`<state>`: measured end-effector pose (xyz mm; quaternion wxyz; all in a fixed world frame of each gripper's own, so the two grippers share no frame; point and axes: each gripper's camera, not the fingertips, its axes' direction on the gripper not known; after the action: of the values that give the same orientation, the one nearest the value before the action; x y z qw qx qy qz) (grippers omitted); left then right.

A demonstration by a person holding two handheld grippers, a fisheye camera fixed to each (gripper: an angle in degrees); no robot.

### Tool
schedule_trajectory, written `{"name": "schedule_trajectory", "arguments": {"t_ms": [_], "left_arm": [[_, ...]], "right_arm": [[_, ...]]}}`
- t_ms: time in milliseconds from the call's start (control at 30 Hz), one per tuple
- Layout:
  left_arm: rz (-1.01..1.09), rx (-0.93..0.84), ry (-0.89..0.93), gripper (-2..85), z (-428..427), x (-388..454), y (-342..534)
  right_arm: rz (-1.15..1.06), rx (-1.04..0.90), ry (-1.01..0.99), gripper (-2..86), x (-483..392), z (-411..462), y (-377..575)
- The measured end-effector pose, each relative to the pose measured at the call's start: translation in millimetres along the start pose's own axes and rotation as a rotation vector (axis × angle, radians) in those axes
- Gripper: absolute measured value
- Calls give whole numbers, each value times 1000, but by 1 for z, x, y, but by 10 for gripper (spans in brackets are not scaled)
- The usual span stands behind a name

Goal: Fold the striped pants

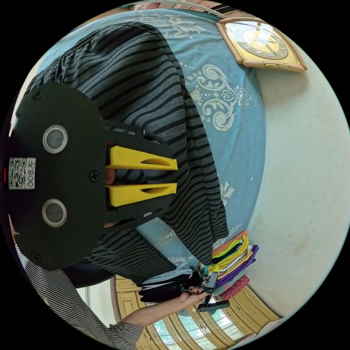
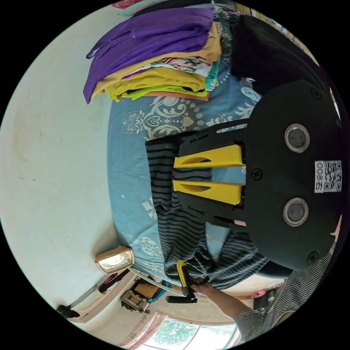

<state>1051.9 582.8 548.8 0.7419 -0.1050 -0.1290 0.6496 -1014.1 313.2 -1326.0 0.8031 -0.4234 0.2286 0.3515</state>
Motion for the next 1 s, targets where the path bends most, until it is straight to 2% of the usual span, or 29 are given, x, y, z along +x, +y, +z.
{"name": "schedule_trajectory", "arguments": {"t_ms": [133, 300, 600, 733, 867, 1000], "left_arm": [[7, -3, -36, 70, 16, -13, -31], [-7, -41, -67, 60, 42, -29, -62], [6, 9, -58, 6, 28, -39, -78], [49, 147, -36, 2, -10, -34, -82], [50, 257, -72, 3, -42, -39, -100], [9, 274, -82, 14, -41, -51, -119]], "right_arm": [[-67, -114, 128, 69, -8, 61, -48], [-151, -325, 292, 66, -14, 145, -56], [-208, -249, 288, 9, -29, 137, -45], [-192, -2, 205, 3, -39, 64, -39], [-187, 188, 214, 1, -56, 13, -66], [-136, 143, 244, 1, -53, 21, -123]]}}
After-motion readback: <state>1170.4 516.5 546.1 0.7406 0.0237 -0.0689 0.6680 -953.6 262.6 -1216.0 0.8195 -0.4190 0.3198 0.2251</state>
